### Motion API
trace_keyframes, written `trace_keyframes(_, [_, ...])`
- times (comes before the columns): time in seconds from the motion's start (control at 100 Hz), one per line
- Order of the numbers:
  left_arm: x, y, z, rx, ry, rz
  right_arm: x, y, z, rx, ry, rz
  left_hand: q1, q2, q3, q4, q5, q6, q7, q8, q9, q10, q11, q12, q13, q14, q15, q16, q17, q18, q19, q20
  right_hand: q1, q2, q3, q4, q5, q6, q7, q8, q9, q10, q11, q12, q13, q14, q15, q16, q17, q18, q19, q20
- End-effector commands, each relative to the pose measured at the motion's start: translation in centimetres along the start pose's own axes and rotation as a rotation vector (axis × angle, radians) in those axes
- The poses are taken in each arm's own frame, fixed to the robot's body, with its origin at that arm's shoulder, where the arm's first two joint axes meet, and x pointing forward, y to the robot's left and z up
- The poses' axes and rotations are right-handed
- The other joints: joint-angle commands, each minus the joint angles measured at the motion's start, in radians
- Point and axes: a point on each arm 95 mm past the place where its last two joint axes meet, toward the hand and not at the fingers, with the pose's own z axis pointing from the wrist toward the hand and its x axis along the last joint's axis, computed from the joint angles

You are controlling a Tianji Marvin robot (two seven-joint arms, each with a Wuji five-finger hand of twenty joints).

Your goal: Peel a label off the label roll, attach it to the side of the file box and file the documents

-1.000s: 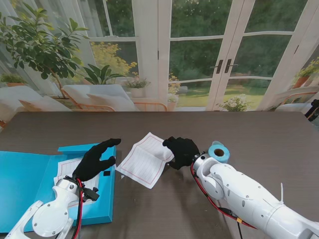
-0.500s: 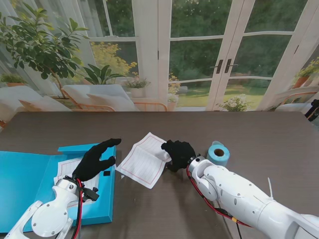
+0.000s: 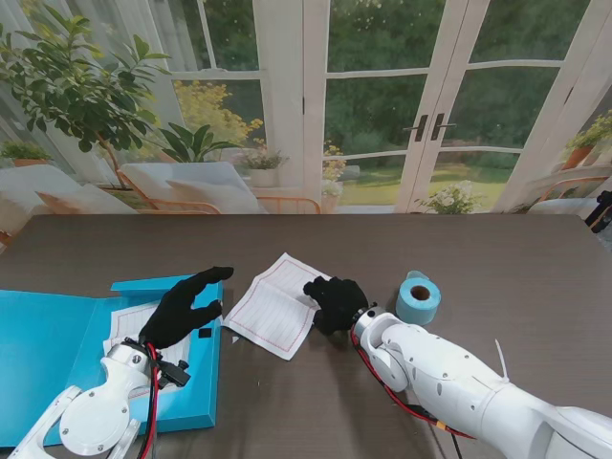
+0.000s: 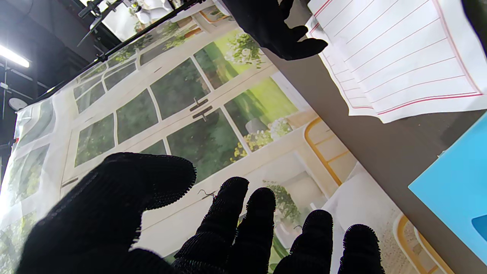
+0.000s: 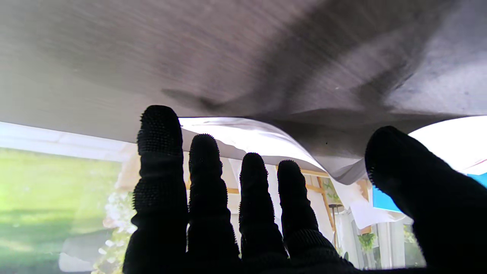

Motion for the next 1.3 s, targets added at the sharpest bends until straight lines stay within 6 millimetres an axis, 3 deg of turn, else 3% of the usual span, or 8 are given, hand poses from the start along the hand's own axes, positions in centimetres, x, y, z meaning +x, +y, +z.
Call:
trace_keyframes(0.0, [0.2,0.3,-0.1,-0.021,0.001,-0.011,0.5,-0.3,0.2,0.014,0.013,0.001,0.008,0.012,-0.002,0.031,0.002,-0.001,-0.019,-0.003,-0.002,-0.006,-0.002,-0.007,-0.015,-0.004,-0.009,-0.015,-0.014,-0.03,-0.014,-0.001,0.02,0.039,-0.004,0.029,-0.025,-0.014,0.011,0.003,0.009,0.016,0.019,-0.005,-0.01,0.001,0.009,-0.006,-0.459,-0.014,0.02,-0.006])
trace_keyframes(0.2, [0.2,0.4,-0.1,-0.03,-0.007,-0.024,0.7,-0.4,0.5,0.015,0.013,-0.004,0.008,0.019,-0.004,0.028,0.001,0.0,-0.021,-0.004,-0.004,-0.005,-0.004,-0.008,-0.016,-0.004,-0.009,-0.016,-0.014,-0.03,-0.014,0.0,0.025,0.058,0.007,0.033,-0.032,-0.02,0.015,0.005,0.009,0.022,0.023,-0.002,-0.006,-0.002,0.013,-0.006,-0.458,-0.015,0.025,-0.008])
trace_keyframes(0.57, [0.0,0.5,0.3,-0.047,-0.021,-0.047,0.0,-0.2,0.3,-0.006,-0.014,-0.024,0.006,0.031,-0.008,0.023,0.001,0.003,-0.024,-0.005,-0.004,-0.001,-0.005,-0.008,-0.014,-0.002,-0.009,-0.016,-0.014,-0.027,-0.013,0.001,0.124,-0.071,0.141,0.039,-0.021,-0.019,0.022,0.009,0.021,0.022,0.027,0.0,0.008,-0.001,0.016,-0.008,-0.451,-0.011,0.032,-0.016])
trace_keyframes(0.68, [0.0,0.6,0.4,-0.051,-0.025,-0.058,-0.1,-0.2,0.3,-0.008,-0.018,-0.026,0.006,0.033,-0.008,0.023,0.006,0.003,-0.023,-0.005,-0.005,0.0,-0.006,-0.008,-0.015,-0.003,-0.009,-0.016,-0.014,-0.027,-0.013,0.002,0.142,-0.081,0.162,0.038,-0.013,-0.027,0.026,0.011,0.026,0.02,0.028,0.001,0.018,-0.003,0.019,-0.008,-0.446,-0.011,0.033,-0.017])
trace_keyframes(0.84, [0.0,0.7,0.4,-0.055,-0.03,-0.064,0.0,-0.3,0.5,-0.016,-0.017,-0.027,0.006,0.036,-0.009,0.021,0.004,0.004,-0.024,-0.005,-0.003,0.002,-0.006,-0.008,-0.014,-0.001,-0.008,-0.016,-0.013,-0.027,-0.013,0.002,0.067,-0.009,0.053,0.026,-0.036,-0.04,0.016,0.009,0.02,0.025,0.025,0.0,0.013,-0.004,0.022,-0.006,-0.449,-0.015,0.038,-0.02])
trace_keyframes(1.1, [-0.1,0.9,0.7,-0.069,-0.039,-0.078,0.4,-0.7,1.4,-0.022,-0.034,-0.009,0.004,0.043,-0.012,0.018,0.007,0.005,-0.025,-0.005,-0.003,0.001,-0.007,-0.008,-0.014,-0.001,-0.009,-0.016,-0.013,-0.026,-0.012,0.003,0.027,0.057,0.001,0.033,-0.077,-0.055,0.014,0.004,0.004,0.033,0.029,0.002,0.004,-0.003,0.028,-0.003,-0.453,-0.017,0.043,-0.018])
trace_keyframes(1.2, [-0.2,1.0,0.8,-0.074,-0.044,-0.086,0.4,-0.9,1.7,-0.024,-0.038,0.001,0.003,0.048,-0.014,0.016,0.004,0.007,-0.026,-0.006,-0.002,0.002,-0.007,-0.008,-0.013,0.0,-0.008,-0.016,-0.013,-0.026,-0.012,0.003,0.006,0.071,0.017,0.036,-0.059,-0.103,0.018,0.003,0.009,0.037,0.033,0.003,0.008,-0.005,0.032,-0.003,-0.451,-0.017,0.045,-0.017])
trace_keyframes(1.29, [-0.3,1.1,0.8,-0.079,-0.051,-0.092,0.4,-1.2,1.8,-0.043,-0.047,0.032,0.003,0.051,-0.015,0.014,0.007,0.007,-0.026,-0.006,-0.003,0.001,-0.008,-0.008,-0.013,0.001,-0.008,-0.016,-0.012,-0.026,-0.012,0.004,0.005,0.096,0.048,0.034,0.027,-0.194,0.025,0.007,0.048,0.022,0.041,0.004,0.03,-0.008,0.041,-0.001,-0.441,-0.017,0.051,-0.015])
